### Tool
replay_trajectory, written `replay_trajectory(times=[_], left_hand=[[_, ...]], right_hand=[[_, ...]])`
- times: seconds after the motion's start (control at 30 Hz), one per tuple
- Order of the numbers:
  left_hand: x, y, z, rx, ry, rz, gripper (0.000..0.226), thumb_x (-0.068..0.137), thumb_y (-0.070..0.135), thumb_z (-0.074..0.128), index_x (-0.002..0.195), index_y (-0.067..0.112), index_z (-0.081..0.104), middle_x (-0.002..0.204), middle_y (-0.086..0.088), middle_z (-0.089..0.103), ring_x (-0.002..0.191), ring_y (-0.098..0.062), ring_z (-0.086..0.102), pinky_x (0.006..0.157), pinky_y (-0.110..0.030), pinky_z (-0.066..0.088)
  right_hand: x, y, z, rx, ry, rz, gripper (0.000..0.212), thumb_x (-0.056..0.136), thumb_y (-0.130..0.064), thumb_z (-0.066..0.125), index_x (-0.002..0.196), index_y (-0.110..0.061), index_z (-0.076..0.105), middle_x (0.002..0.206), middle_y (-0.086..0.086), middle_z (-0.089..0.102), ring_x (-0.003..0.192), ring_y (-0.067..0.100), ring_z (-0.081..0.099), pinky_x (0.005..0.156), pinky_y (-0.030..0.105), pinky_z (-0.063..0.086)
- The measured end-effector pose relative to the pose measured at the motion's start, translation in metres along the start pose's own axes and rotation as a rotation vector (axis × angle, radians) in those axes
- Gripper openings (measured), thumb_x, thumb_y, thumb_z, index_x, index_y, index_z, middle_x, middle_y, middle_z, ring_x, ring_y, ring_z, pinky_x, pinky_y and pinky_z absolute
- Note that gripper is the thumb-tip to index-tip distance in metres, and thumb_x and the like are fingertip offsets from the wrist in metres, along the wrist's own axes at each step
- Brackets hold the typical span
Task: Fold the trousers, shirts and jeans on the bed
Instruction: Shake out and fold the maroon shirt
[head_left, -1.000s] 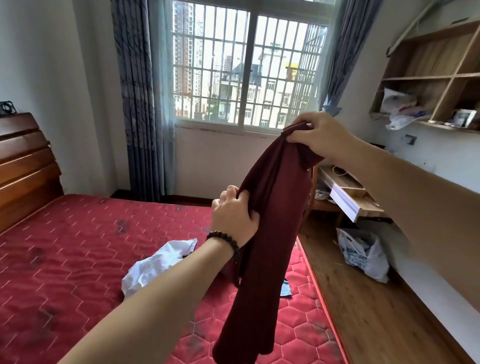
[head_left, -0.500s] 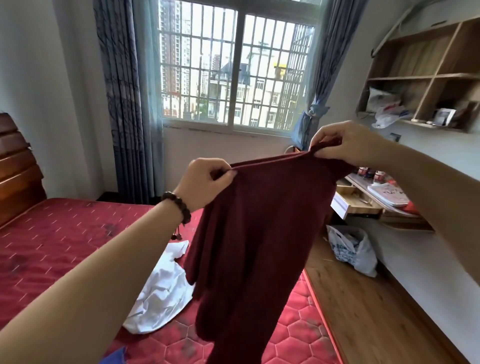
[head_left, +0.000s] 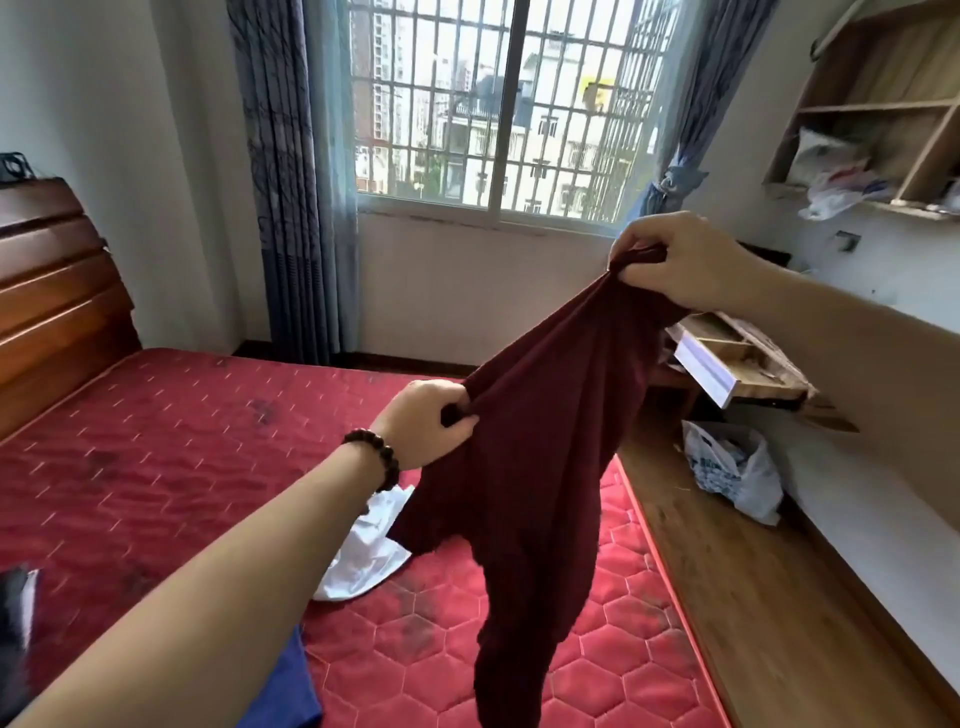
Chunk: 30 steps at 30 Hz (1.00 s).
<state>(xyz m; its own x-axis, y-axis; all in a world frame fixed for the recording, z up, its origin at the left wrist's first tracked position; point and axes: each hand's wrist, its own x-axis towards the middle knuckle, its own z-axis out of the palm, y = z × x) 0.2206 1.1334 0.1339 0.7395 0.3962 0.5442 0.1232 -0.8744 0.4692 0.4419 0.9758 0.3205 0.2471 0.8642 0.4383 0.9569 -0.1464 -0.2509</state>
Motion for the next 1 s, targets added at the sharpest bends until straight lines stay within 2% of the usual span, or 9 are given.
replay_trajectory(times=[0.07, 0.23, 0.4, 0.5, 0.63, 0.7, 0.77, 0.87, 1.0], left_hand=[[-0.013, -0.008, 0.016, 0.038, -0.041, -0.031, 0.015, 0.080, 0.017, 0.069, 0.072, 0.005, 0.063, 0.067, -0.001, 0.057, 0.067, -0.029, 0.057, 0.060, -0.028, 0.037], [-0.036, -0.015, 0.058, 0.096, -0.211, -0.152, 0.026, 0.085, 0.025, 0.064, 0.086, -0.001, 0.066, 0.092, -0.016, 0.068, 0.088, -0.033, 0.061, 0.074, -0.033, 0.042], [-0.042, -0.025, 0.050, -0.025, -0.106, -0.132, 0.030, 0.083, 0.018, 0.072, 0.069, -0.006, 0.061, 0.069, -0.017, 0.061, 0.066, -0.034, 0.057, 0.062, -0.032, 0.036], [-0.032, -0.038, 0.014, -0.039, -0.033, -0.066, 0.028, 0.080, 0.014, 0.076, 0.063, -0.001, 0.060, 0.057, 0.000, 0.049, 0.056, -0.022, 0.045, 0.058, -0.029, 0.033], [-0.004, -0.048, -0.035, -0.030, 0.066, -0.034, 0.027, 0.077, 0.019, 0.079, 0.060, 0.008, 0.062, 0.049, 0.013, 0.042, 0.047, -0.009, 0.036, 0.055, -0.022, 0.032], [0.009, -0.049, -0.050, -0.031, 0.145, -0.041, 0.025, 0.078, 0.023, 0.078, 0.063, 0.009, 0.065, 0.050, 0.008, 0.048, 0.054, -0.013, 0.042, 0.053, -0.014, 0.032], [0.016, -0.045, -0.059, -0.008, 0.162, -0.031, 0.023, 0.079, 0.024, 0.077, 0.068, 0.007, 0.067, 0.055, 0.000, 0.054, 0.055, -0.012, 0.045, 0.055, -0.016, 0.032], [0.014, -0.038, -0.062, 0.056, 0.136, 0.000, 0.023, 0.077, 0.022, 0.079, 0.072, 0.003, 0.068, 0.062, -0.003, 0.057, 0.060, -0.021, 0.050, 0.059, -0.018, 0.032], [0.005, -0.028, -0.072, 0.077, 0.168, 0.007, 0.022, 0.074, 0.022, 0.081, 0.075, 0.004, 0.069, 0.067, -0.001, 0.059, 0.063, -0.021, 0.053, 0.064, -0.020, 0.035]], right_hand=[[0.005, -0.009, 0.000, 0.002, -0.002, 0.000, 0.015, 0.080, -0.009, 0.064, 0.086, -0.023, 0.067, 0.081, -0.004, 0.063, 0.076, 0.012, 0.056, 0.069, 0.022, 0.040], [0.009, -0.015, -0.006, -0.043, 0.040, 0.019, 0.015, 0.079, -0.009, 0.063, 0.087, -0.021, 0.069, 0.083, -0.006, 0.062, 0.077, 0.009, 0.056, 0.072, 0.022, 0.038], [-0.010, 0.009, -0.024, -0.091, 0.097, 0.138, 0.017, 0.078, -0.008, 0.062, 0.089, -0.019, 0.069, 0.084, -0.001, 0.064, 0.081, 0.015, 0.057, 0.076, 0.025, 0.039], [-0.038, 0.032, -0.029, -0.121, 0.101, 0.242, 0.017, 0.079, -0.005, 0.063, 0.090, -0.017, 0.068, 0.084, 0.004, 0.063, 0.080, 0.017, 0.056, 0.071, 0.021, 0.037], [-0.068, 0.051, -0.025, -0.104, 0.253, 0.349, 0.016, 0.081, -0.005, 0.062, 0.093, -0.015, 0.068, 0.083, 0.005, 0.062, 0.076, 0.018, 0.054, 0.057, 0.018, 0.033], [-0.078, 0.055, -0.020, -0.077, 0.364, 0.368, 0.016, 0.083, -0.007, 0.061, 0.096, -0.015, 0.067, 0.085, 0.005, 0.063, 0.077, 0.018, 0.055, 0.064, 0.021, 0.036], [-0.086, 0.057, -0.014, -0.060, 0.419, 0.380, 0.017, 0.084, -0.006, 0.060, 0.099, -0.012, 0.067, 0.087, 0.004, 0.062, 0.079, 0.018, 0.056, 0.069, 0.023, 0.040], [-0.098, 0.061, -0.006, -0.042, 0.309, 0.395, 0.016, 0.085, -0.003, 0.060, 0.099, -0.007, 0.067, 0.087, 0.009, 0.064, 0.079, 0.022, 0.058, 0.069, 0.028, 0.046], [-0.111, 0.067, -0.013, -0.018, 0.318, 0.336, 0.014, 0.086, -0.004, 0.062, 0.097, -0.010, 0.068, 0.087, 0.006, 0.064, 0.079, 0.018, 0.058, 0.065, 0.027, 0.043]])
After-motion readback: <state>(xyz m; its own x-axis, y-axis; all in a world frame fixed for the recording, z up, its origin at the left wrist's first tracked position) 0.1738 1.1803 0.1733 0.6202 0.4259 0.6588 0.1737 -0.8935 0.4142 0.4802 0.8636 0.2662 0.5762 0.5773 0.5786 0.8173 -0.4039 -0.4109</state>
